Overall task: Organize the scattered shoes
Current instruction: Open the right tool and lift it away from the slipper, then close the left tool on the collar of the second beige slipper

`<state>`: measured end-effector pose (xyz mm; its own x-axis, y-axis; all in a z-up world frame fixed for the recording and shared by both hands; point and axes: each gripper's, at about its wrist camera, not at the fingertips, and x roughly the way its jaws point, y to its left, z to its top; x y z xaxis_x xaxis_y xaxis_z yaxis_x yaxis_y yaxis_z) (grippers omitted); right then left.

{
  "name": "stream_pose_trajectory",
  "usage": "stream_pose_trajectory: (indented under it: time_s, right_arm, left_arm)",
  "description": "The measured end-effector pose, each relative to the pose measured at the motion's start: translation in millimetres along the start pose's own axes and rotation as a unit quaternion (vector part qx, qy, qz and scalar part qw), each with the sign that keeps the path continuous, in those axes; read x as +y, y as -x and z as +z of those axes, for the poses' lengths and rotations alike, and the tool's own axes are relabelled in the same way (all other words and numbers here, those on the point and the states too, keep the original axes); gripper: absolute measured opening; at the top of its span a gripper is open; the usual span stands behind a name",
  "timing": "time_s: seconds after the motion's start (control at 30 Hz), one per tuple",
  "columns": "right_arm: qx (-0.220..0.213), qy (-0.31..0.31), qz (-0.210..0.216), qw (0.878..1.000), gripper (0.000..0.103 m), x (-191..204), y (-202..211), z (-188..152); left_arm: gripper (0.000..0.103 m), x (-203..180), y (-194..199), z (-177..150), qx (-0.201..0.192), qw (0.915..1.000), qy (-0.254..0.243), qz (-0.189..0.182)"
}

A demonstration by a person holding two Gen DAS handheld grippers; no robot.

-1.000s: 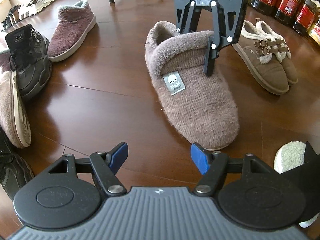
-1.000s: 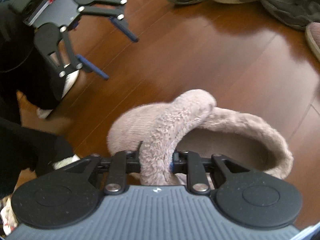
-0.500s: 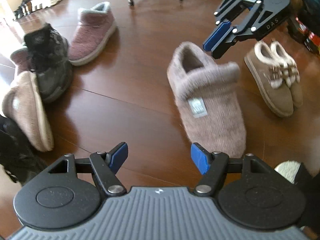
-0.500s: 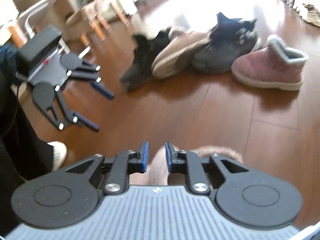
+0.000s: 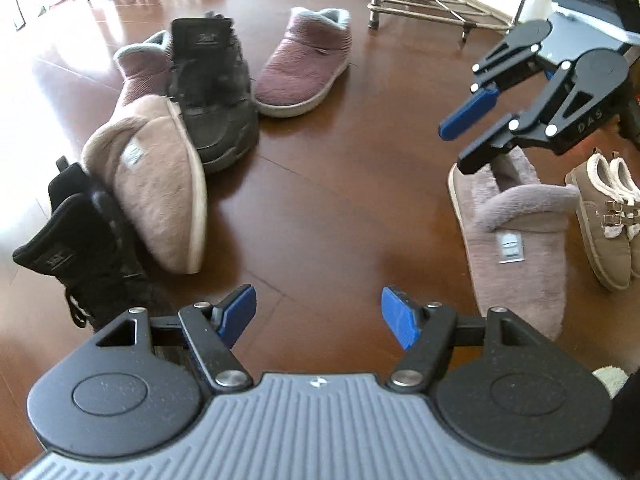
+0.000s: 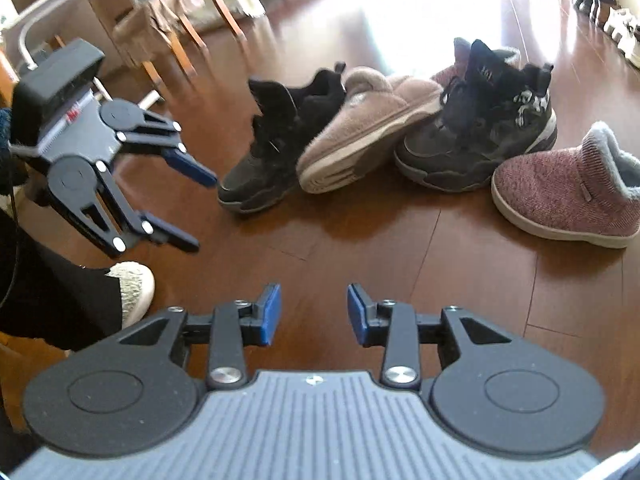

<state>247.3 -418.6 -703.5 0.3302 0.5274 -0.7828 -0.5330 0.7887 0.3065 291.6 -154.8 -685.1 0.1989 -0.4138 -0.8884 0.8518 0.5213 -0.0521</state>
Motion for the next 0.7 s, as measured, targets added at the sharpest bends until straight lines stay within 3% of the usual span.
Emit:
stream_pose_trajectory:
  time_s: [0.07,0.13,0.17,0.3,0.43,0.57,0.7]
  right_arm:
    - [0.013,-0.003,-0.013,1.0,0.033,4.0,-10.3,9.9]
    - [0.025,-0.005,-0.029,0.999,0.045,8.9,-21.3,21.5]
    - [0.028,-0.008,-0.04,0.999,0.046,11.8,-26.3,27.8]
    - [0.024,-0.031,-0.065,0.997,0.047,20.2,-43.2,40.9]
    - [0.018,-0.073,-0.083,0.994,0.056,29.5,-59.5,47.6]
    - [0.014,-0.12,-0.103,0.987,0.058,39.9,-73.8,54.2]
    - [-0.001,-0.164,-0.112,0.98,0.059,41.2,-74.9,57.6]
  left_arm:
    - [0.071,23.2,5.6,3.1,-0.012,0.9995,-0.027,-0.007]
    - [0.071,40.6,7.7,7.9,-0.02,0.9985,-0.051,-0.008]
    - [0.071,56.0,8.6,13.5,-0.025,0.9973,-0.069,-0.007]
    - [0.071,110.2,4.5,41.8,-0.038,0.9904,-0.133,-0.007]
    - [0.071,160.5,-11.5,72.1,-0.037,0.9845,-0.171,-0.011]
    - [0.071,208.9,-43.2,101.3,-0.03,0.9797,-0.195,-0.038]
    - [0.071,239.0,-76.6,124.1,-0.006,0.973,-0.212,-0.09]
